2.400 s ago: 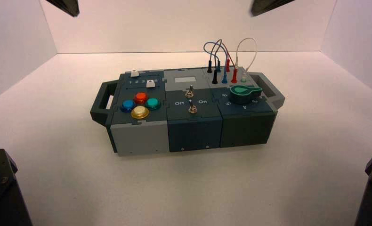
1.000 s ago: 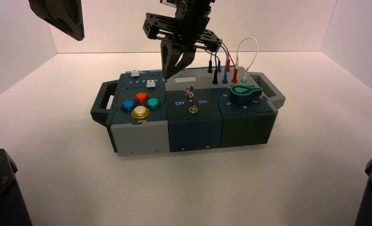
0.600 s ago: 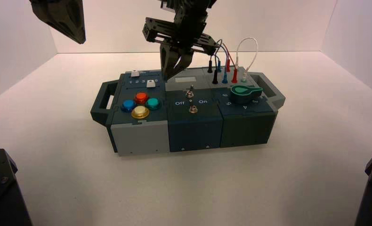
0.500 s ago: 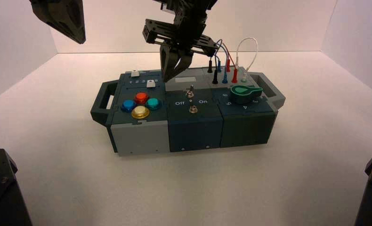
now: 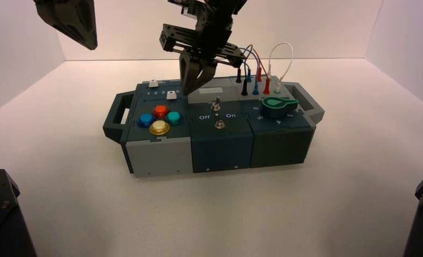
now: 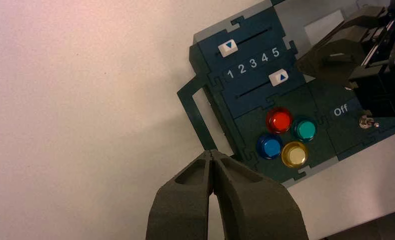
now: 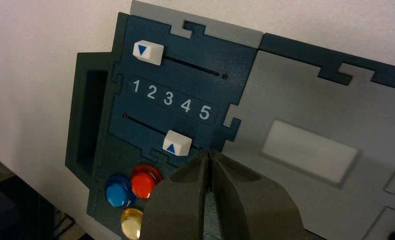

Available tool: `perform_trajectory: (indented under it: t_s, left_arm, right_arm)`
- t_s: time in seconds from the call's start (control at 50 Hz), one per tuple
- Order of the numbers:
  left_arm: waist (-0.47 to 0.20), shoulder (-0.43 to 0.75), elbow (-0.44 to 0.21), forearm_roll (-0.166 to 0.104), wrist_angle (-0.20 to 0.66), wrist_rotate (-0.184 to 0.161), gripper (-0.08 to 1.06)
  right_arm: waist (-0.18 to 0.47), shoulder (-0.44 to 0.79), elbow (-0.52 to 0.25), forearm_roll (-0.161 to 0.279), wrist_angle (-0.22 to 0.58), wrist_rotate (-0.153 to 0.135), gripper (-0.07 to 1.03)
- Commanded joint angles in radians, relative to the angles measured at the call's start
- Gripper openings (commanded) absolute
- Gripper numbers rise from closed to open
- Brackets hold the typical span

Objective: Move the bottom slider to position 1.

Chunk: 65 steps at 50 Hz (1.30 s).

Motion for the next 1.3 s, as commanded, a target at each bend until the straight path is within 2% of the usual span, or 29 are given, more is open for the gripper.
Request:
perform_trajectory:
  t_s: [0.02, 0.38, 0.86, 1.3]
  left_arm:
    - [-0.003, -0.003, -0.011, 0.002, -0.008, 0.003, -0.03]
    - [-0.003, -0.003, -0.008, 0.003, -0.006, 0.006, -0.03]
    - [-0.003, -0.002, -0.003, 0.003, -0.006, 0.008, -0.03]
    - [-0.003, 0.008, -0.003, 0.005, -0.005, 0.008, -0.03]
  right_arm:
    - [0.005, -0.012, -0.028, 0.011, -0.005, 0.0, -0.02]
    - [0.014, 0.017, -0.046, 0.025, -0.005, 0.0, -0.02]
    - [0.069, 0.048, -0.1, 0.063, 0.008, -0.002, -0.02]
    - [0.087, 0.081, -0.144, 0.074, 0.012, 0.0, -0.02]
